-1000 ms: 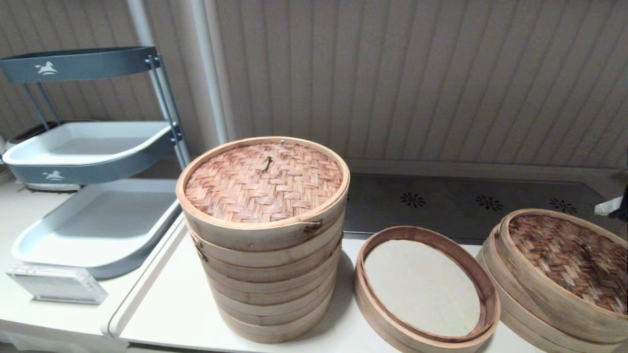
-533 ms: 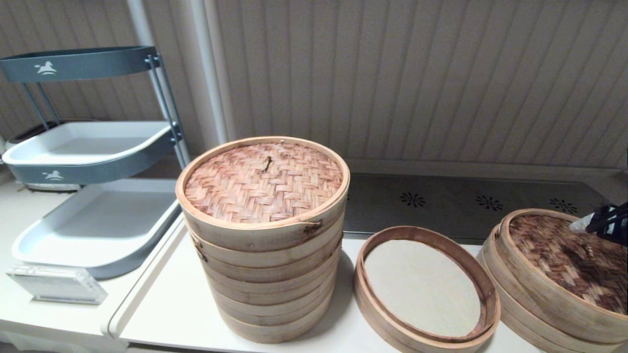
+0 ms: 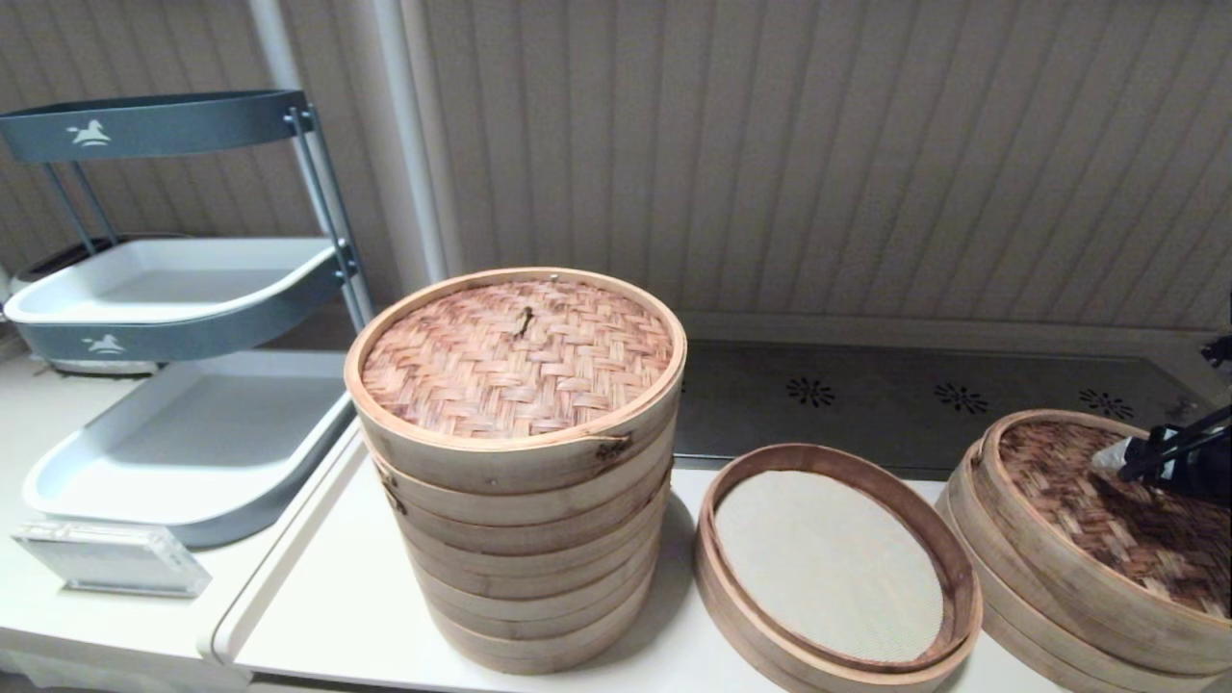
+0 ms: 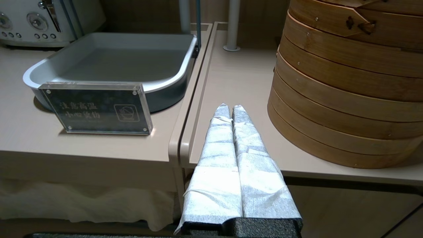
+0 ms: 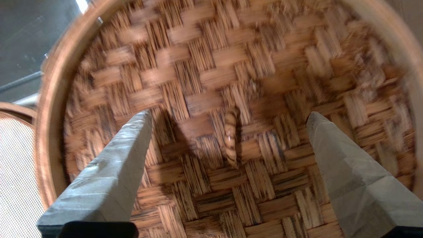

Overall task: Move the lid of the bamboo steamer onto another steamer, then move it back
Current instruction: Pick up the steamer

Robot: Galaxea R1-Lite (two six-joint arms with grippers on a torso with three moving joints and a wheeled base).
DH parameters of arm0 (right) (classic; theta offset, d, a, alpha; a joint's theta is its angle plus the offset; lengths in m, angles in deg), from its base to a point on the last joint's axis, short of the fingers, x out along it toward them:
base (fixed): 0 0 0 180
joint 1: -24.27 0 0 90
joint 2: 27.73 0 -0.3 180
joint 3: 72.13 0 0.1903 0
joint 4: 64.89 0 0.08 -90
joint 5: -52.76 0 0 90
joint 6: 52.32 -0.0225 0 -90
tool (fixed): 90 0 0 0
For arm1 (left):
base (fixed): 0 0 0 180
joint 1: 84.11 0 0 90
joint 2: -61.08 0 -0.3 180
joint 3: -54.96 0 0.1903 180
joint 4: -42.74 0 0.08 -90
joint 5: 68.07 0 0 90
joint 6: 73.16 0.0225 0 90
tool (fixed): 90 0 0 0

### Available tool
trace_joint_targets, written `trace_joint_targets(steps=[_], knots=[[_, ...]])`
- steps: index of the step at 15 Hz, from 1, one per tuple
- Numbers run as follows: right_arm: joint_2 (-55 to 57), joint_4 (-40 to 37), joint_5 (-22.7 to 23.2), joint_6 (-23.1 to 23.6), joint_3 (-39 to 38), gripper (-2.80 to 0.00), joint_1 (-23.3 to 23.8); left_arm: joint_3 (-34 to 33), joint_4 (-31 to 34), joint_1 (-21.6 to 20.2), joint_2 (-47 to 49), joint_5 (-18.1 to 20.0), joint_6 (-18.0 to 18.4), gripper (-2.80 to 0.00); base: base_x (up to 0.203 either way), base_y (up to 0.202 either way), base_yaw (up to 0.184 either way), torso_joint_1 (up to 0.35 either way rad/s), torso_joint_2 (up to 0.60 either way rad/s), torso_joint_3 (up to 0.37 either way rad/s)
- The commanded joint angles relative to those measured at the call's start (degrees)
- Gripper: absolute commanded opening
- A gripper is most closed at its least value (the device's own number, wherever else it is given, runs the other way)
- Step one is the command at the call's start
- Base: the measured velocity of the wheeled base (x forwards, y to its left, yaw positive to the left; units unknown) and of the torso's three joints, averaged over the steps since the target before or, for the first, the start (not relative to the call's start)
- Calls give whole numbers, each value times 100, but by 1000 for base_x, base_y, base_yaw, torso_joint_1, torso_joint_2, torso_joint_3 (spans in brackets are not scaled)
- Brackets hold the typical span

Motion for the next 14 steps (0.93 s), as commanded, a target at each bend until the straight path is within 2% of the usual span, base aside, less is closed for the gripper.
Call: trace_joint_targets(steps=[1, 6, 7, 14], knots=[[83, 8, 8, -1, -59, 0, 0, -141, -2, 2, -11, -1, 0, -280, 0, 0, 0, 0, 0, 0], [99, 40, 7, 8, -85, 0, 64, -141, -2, 2, -15, 0, 0, -280, 0, 0, 0, 0, 0, 0], [99, 38, 4, 8, -88, -280, 70, -141, -2, -6, -9, 2, 0, -280, 0, 0, 0, 0, 0, 0], [37, 64, 34, -10, -199, -280, 62, -141, -2, 2, -9, 0, 0, -280, 0, 0, 0, 0, 0, 0]])
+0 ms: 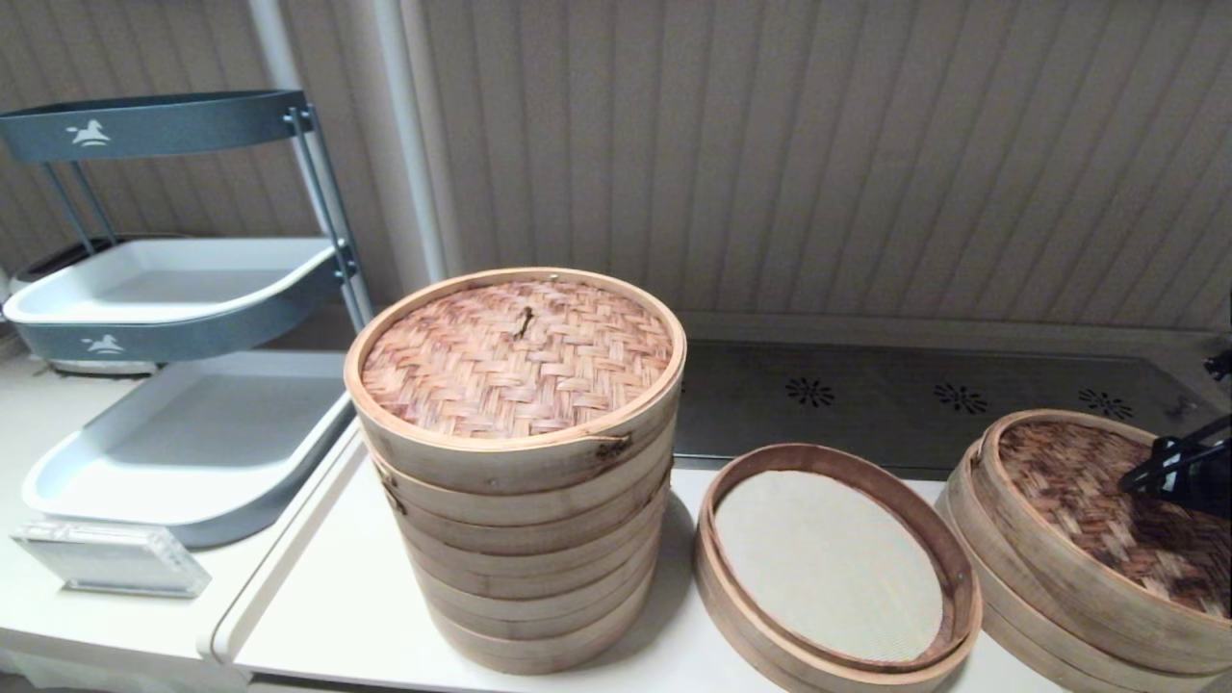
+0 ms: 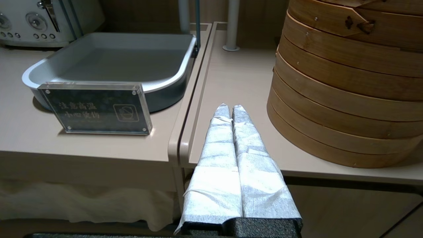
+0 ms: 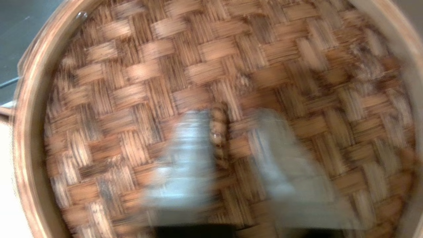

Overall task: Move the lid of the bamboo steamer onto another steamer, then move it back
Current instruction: Pick up the steamer, then put the steamer

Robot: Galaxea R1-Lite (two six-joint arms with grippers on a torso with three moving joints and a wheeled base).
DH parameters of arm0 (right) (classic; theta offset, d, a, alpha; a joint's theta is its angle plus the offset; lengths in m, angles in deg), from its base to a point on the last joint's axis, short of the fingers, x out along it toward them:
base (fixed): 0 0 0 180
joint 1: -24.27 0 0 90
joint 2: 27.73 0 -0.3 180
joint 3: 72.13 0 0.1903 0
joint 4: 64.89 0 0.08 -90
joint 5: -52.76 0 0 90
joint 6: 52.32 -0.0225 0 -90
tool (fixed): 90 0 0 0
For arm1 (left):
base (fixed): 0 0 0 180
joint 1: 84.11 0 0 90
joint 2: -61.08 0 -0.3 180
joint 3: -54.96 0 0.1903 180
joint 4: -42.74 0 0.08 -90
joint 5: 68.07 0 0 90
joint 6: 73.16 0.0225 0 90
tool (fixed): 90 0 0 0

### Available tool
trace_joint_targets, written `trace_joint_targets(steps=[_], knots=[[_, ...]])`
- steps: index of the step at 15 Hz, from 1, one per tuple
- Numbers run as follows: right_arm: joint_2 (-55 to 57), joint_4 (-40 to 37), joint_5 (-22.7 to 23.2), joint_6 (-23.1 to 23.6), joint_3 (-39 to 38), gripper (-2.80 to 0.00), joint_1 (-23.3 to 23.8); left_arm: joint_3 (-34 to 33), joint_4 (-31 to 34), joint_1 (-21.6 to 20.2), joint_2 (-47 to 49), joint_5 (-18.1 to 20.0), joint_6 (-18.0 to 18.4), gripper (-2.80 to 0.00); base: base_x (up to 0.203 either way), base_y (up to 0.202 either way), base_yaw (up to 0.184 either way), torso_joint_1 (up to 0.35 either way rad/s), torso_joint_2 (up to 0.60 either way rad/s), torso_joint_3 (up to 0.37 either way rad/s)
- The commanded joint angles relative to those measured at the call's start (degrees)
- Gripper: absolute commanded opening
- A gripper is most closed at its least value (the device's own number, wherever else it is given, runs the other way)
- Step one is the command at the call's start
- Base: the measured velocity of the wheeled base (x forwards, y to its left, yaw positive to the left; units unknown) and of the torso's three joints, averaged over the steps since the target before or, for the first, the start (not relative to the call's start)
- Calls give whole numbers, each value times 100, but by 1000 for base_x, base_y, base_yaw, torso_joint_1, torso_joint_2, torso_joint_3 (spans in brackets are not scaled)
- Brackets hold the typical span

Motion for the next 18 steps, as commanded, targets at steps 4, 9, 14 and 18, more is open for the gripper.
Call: trace_joint_targets(steps=[4, 9, 14, 18], knots=[[-22, 32, 20, -15, -87, -280, -13, -141, -4, -1, -16, -4, 0, -280, 0, 0, 0, 0, 0, 0], [-107, 203, 20, -47, -32, -280, 9, -141, -4, 0, -9, 4, 0, -280, 0, 0, 0, 0, 0, 0], [-427, 203, 3, -50, 62, -280, 13, -141, -4, -8, -11, -3, 0, -280, 0, 0, 0, 0, 0, 0], [-482, 179, 3, -38, 97, -280, 5, -141, -4, 0, -9, -5, 0, -280, 0, 0, 0, 0, 0, 0]])
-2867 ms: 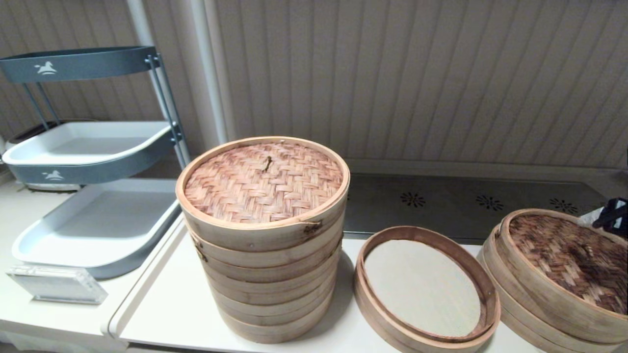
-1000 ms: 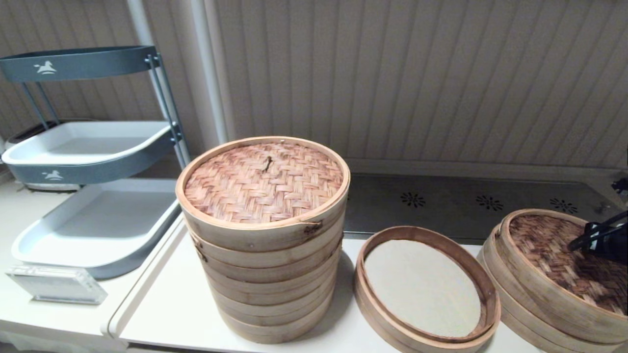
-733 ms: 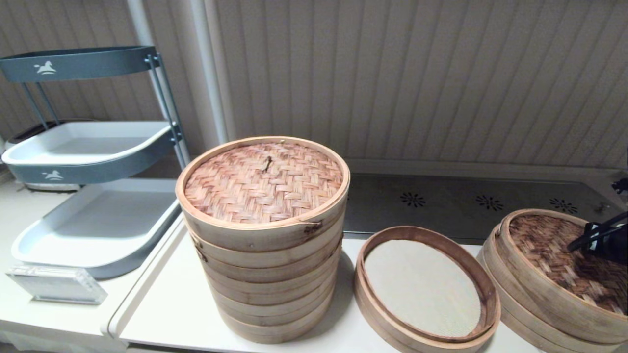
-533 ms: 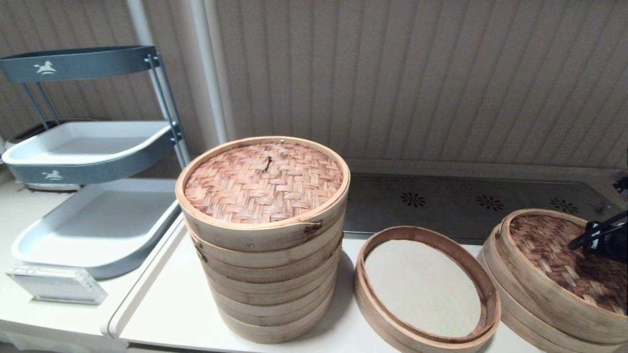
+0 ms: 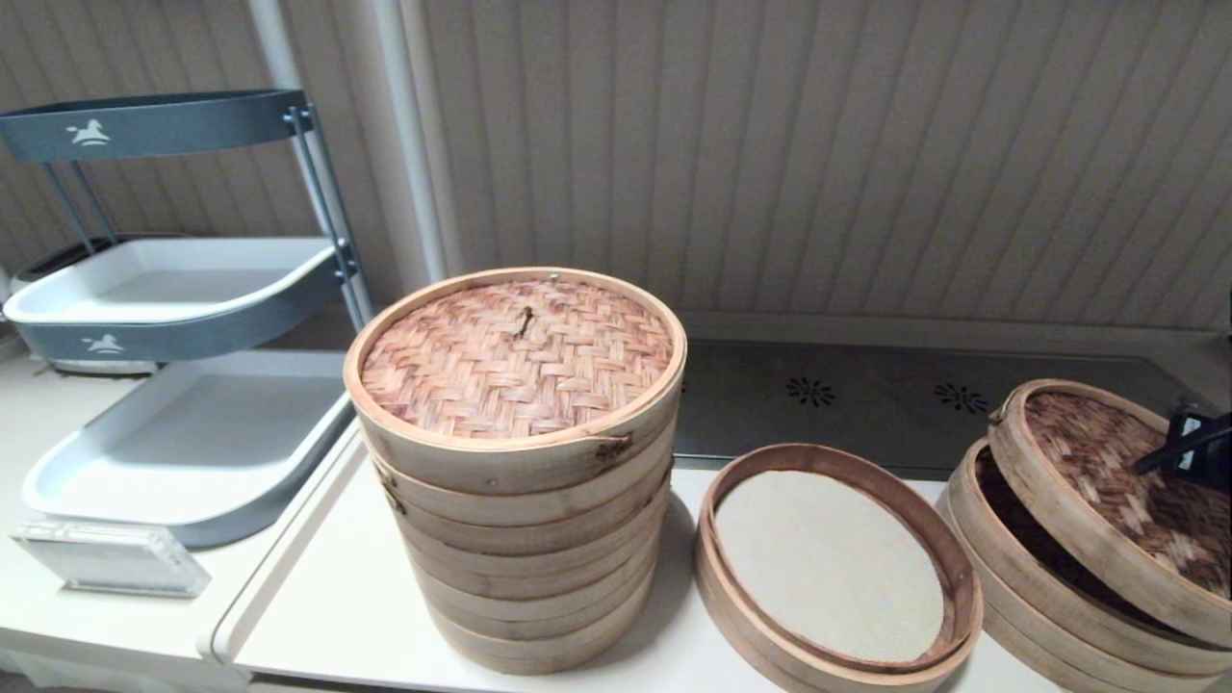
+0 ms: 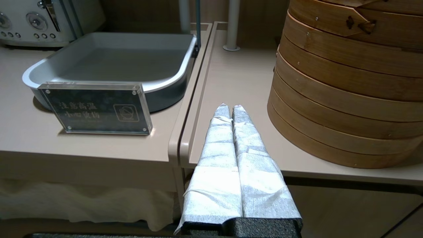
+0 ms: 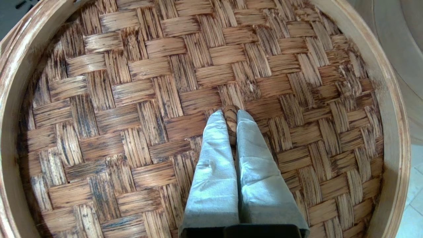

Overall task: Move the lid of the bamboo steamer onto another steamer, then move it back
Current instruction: Put the steamer

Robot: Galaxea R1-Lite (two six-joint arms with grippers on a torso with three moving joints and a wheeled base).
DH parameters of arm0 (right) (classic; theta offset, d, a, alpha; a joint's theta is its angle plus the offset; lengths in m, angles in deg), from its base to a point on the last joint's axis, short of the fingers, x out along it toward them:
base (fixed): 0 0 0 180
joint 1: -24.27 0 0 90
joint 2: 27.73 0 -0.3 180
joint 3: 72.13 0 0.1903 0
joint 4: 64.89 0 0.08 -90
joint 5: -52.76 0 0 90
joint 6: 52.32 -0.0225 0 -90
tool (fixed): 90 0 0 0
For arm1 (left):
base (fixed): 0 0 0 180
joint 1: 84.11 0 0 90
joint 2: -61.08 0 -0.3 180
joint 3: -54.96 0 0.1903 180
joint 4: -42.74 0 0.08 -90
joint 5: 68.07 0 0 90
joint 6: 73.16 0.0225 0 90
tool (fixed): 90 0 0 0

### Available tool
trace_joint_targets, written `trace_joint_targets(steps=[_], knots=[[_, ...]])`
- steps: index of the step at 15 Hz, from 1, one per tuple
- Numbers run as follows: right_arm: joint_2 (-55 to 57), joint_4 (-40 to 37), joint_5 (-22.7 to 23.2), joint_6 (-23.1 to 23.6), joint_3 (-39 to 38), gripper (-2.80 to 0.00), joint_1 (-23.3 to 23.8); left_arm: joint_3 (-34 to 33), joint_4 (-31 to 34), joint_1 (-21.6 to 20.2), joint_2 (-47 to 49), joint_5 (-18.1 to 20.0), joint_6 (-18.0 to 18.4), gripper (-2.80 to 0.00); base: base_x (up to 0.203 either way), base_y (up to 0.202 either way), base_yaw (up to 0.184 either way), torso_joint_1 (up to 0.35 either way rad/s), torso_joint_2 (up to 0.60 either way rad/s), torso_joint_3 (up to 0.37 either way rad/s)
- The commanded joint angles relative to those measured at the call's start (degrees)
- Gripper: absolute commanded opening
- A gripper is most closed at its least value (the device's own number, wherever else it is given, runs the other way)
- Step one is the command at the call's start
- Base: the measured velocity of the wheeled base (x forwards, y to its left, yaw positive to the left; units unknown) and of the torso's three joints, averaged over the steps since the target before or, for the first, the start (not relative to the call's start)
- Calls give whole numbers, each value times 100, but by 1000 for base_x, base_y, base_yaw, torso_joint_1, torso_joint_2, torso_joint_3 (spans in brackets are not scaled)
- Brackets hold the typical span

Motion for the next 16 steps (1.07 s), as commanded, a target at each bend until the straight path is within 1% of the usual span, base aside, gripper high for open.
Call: trace_joint_targets(steps=[1, 7, 12, 14, 16], knots=[[-125, 9, -6, 11, 7, -280, -1, -141, -2, 2, -9, 3, 2, -280, 0, 0, 0, 0, 0, 0], [-346, -41, -15, 46, 35, -280, -99, -141, -2, -4, -9, 3, 2, -280, 0, 0, 0, 0, 0, 0], [-623, -361, -18, 39, 39, -280, -476, -141, -2, 2, -14, -2, 2, -280, 0, 0, 0, 0, 0, 0], [-753, -504, -88, 14, 34, -280, -933, -141, -2, 2, -17, 3, 2, -280, 0, 0, 0, 0, 0, 0], [-904, -648, -335, -32, 38, -280, -1437, -141, -2, -4, -11, 0, 2, -280, 0, 0, 0, 0, 0, 0]])
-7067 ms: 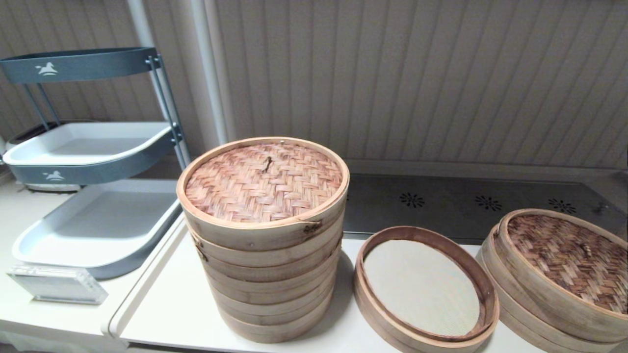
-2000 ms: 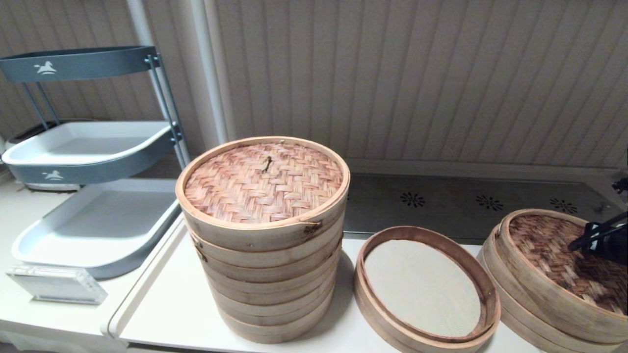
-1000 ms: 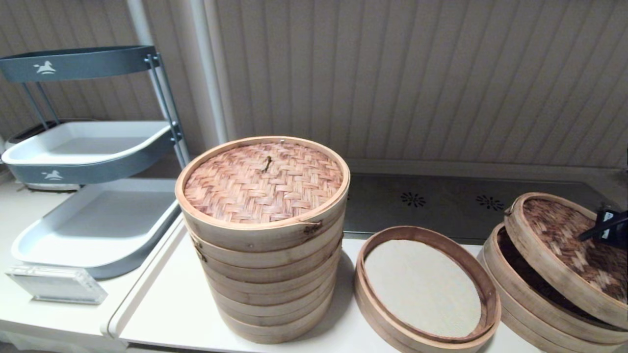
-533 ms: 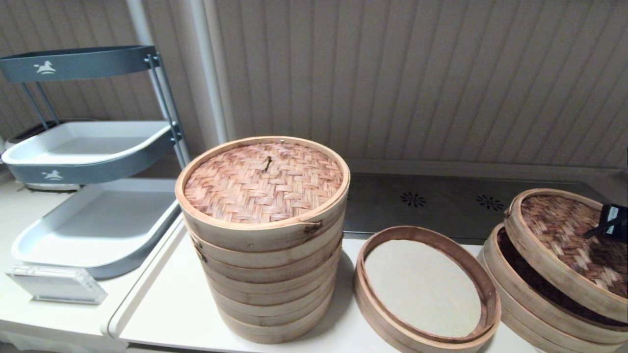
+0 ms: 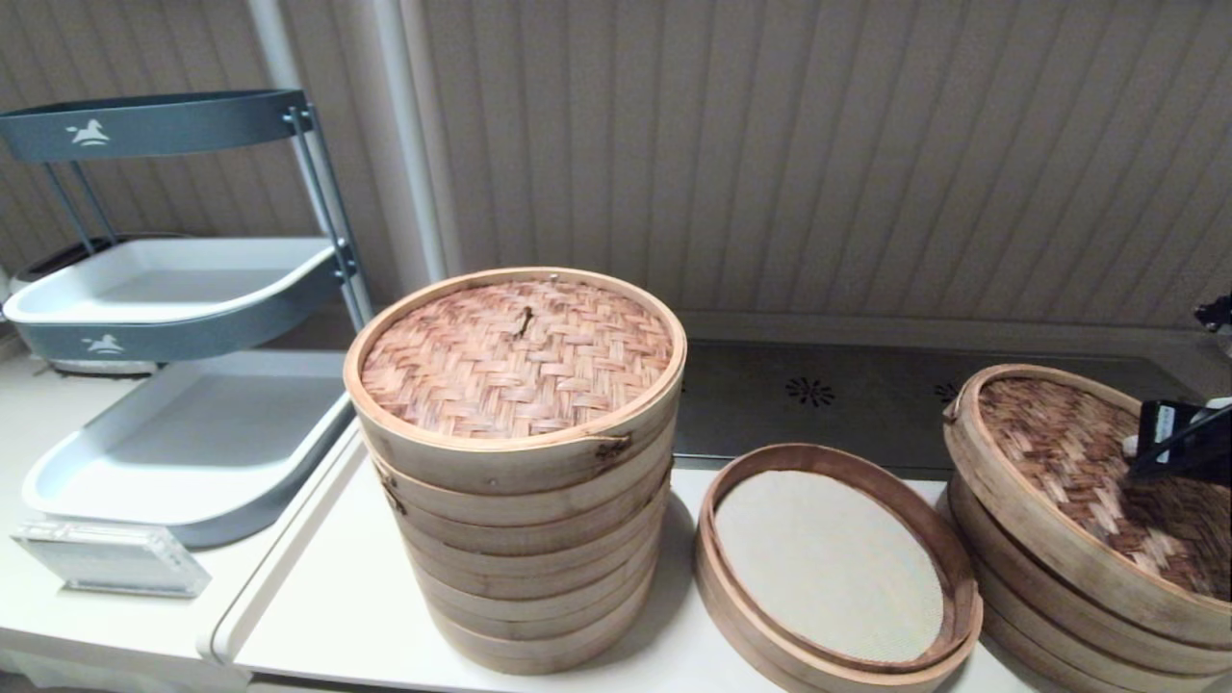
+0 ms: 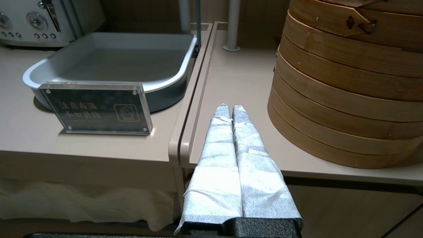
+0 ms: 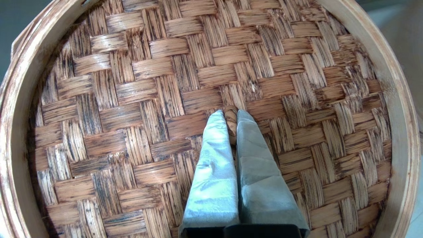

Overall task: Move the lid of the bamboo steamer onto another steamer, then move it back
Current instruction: Put the steamer

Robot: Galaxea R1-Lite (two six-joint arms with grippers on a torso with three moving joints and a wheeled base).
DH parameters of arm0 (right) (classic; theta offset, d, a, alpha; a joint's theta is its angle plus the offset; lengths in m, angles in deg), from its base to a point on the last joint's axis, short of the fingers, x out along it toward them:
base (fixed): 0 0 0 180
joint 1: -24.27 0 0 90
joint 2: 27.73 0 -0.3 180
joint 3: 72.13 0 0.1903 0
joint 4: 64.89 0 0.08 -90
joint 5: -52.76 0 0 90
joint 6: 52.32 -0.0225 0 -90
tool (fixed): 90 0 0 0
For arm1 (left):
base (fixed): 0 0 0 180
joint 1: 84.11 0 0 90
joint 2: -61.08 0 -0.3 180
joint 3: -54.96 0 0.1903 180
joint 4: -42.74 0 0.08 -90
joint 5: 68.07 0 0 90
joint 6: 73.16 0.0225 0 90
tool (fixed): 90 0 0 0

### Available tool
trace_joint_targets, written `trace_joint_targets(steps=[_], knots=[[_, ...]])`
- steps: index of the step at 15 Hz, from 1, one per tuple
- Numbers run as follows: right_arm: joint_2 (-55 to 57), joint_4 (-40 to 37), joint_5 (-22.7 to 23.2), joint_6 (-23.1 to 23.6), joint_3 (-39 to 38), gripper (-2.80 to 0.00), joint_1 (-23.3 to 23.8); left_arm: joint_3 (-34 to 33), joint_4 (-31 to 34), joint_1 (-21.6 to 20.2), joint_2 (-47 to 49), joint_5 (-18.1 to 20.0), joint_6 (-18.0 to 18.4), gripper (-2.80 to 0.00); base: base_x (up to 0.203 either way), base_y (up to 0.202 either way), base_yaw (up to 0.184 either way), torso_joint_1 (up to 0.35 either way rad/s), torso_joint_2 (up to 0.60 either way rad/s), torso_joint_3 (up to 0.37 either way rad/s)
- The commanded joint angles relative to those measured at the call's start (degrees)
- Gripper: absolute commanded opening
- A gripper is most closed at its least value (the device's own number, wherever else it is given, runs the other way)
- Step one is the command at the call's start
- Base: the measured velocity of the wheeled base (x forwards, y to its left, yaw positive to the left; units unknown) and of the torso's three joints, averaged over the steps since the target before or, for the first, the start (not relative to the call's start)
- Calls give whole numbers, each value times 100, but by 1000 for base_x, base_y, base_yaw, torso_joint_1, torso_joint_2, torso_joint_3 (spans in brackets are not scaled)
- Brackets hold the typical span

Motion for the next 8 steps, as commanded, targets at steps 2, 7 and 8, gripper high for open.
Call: trace_joint_targets(steps=[2, 7, 8], knots=[[-280, -134, -418, -108, 3, -280, -911, -141, -3, -6, -18, -4, 0, -280, 0, 0, 0, 0, 0, 0], [-345, -186, -1374, -496, -15, -280, -2335, -141, -3, 0, -9, 2, 0, -280, 0, 0, 0, 0, 0, 0], [-349, -190, -1546, -578, -20, -280, -2575, -141, -3, 0, -14, -1, 0, -280, 0, 0, 0, 0, 0, 0]])
